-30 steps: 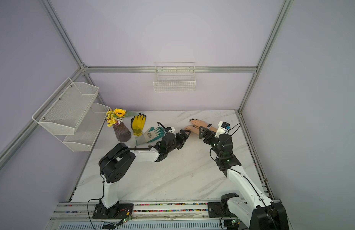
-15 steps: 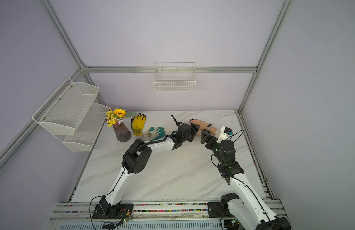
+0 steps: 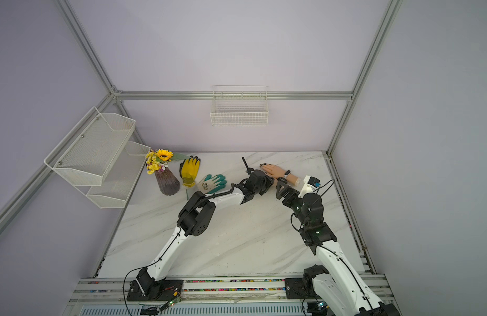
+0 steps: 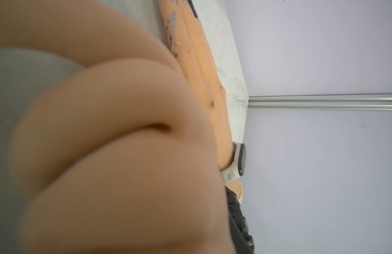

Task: Take off the watch
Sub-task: Move the hand to the center of the board.

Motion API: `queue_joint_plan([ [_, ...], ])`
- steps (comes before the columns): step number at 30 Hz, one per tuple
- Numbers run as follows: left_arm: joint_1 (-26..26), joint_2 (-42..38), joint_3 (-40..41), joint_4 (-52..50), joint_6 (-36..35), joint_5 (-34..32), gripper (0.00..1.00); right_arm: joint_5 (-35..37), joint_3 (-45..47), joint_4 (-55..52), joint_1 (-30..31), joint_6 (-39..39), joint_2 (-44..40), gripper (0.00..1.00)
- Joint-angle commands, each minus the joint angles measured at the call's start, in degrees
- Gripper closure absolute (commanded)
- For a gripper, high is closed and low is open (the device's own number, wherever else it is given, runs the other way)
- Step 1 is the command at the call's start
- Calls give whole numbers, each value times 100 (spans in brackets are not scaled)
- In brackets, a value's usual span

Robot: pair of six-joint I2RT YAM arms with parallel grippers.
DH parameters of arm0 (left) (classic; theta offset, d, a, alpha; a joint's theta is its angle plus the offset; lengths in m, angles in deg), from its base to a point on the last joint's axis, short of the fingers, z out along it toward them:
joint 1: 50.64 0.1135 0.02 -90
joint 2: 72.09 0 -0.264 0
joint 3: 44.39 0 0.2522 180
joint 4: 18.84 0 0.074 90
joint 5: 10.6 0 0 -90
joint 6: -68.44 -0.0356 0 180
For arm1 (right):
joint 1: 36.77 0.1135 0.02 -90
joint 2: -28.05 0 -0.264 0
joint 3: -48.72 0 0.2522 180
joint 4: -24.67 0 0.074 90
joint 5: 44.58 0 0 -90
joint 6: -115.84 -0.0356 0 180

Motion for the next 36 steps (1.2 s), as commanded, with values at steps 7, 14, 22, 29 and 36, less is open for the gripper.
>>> queue_joint_plan([
  [7, 120, -1652, 1276, -1148, -1048, -125, 84, -339, -261, 553, 9, 1177, -69, 3],
  [14, 151, -2944, 2461, -2253, -1829, -117, 90, -407, -66, 1136, 442, 1615, 174, 3],
  [22, 185, -4103, 3609, -3691, -2556, 102, 94, -55, 1173, 2454, 2228, 892, 324, 7],
  [29, 228, -4429, 3884, -4841, -2842, 148, 97, 1235, 1816, 3611, 4322, 397, 1322, 7],
  [36, 230, -4757, 4363, -4637, -2649, 157, 95, 2484, 656, 3414, 5305, 521, 3666, 7],
])
